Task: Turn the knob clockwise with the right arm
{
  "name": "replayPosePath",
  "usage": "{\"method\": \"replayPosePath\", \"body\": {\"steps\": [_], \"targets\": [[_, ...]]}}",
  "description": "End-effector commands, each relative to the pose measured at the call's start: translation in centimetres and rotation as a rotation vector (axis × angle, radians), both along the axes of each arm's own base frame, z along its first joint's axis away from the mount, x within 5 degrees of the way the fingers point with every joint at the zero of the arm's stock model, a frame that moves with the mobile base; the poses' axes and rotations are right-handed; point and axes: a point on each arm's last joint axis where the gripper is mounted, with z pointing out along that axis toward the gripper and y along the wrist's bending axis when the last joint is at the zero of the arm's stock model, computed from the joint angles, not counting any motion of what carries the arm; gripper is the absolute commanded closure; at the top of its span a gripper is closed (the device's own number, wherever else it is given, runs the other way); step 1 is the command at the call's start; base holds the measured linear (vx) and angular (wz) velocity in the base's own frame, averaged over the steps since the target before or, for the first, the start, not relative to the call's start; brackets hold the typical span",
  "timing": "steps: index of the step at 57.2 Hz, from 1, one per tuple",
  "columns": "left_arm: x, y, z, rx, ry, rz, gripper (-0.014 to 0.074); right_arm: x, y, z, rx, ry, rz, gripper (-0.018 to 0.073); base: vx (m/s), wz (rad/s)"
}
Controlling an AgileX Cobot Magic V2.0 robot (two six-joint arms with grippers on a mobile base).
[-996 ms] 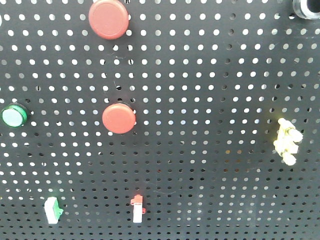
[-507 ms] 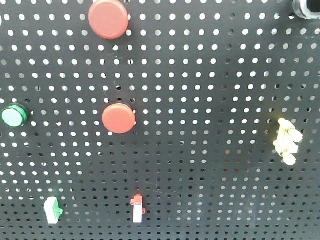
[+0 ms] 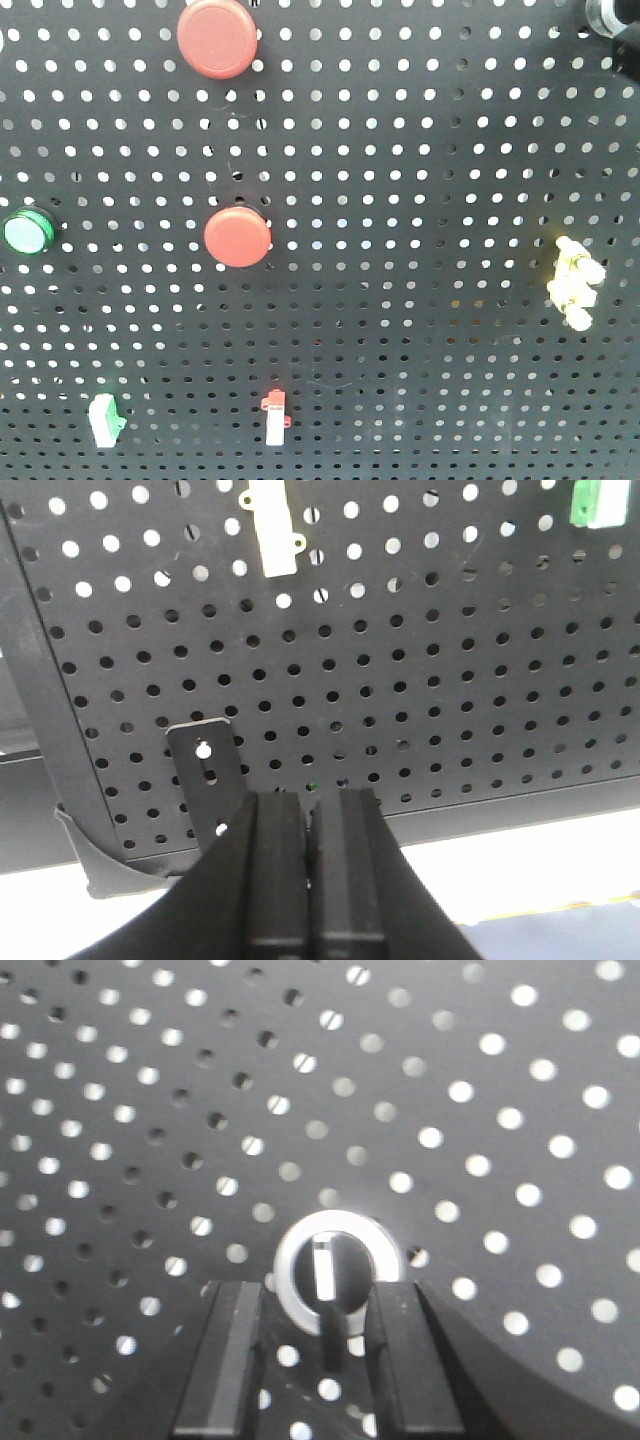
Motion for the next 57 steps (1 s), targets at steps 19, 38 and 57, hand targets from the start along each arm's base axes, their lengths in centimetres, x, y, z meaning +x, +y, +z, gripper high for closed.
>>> {"method": "replayPosePath", "body": {"steps": [19, 38, 57], "targets": [[0.03, 0.04, -0.28, -0.02, -0.063, 0.002, 0.0603, 0.17, -0.34, 1.07, 0.107, -0.021, -0.018, 0.0278, 0.0, 0.0], [0.03, 0.04, -0.28, -0.02, -0.063, 0.002, 0.0603, 0.17, -0.32, 1.05, 0.104, -0.02, -0.016, 0.0505, 0.0, 0.0], [0.03, 0.04, -0.28, -0.02, -0.063, 0.002, 0.0603, 0.09, -0.19, 1.13, 0.448, 0.13, 0.097, 0.0567, 0.0, 0.0]]}}
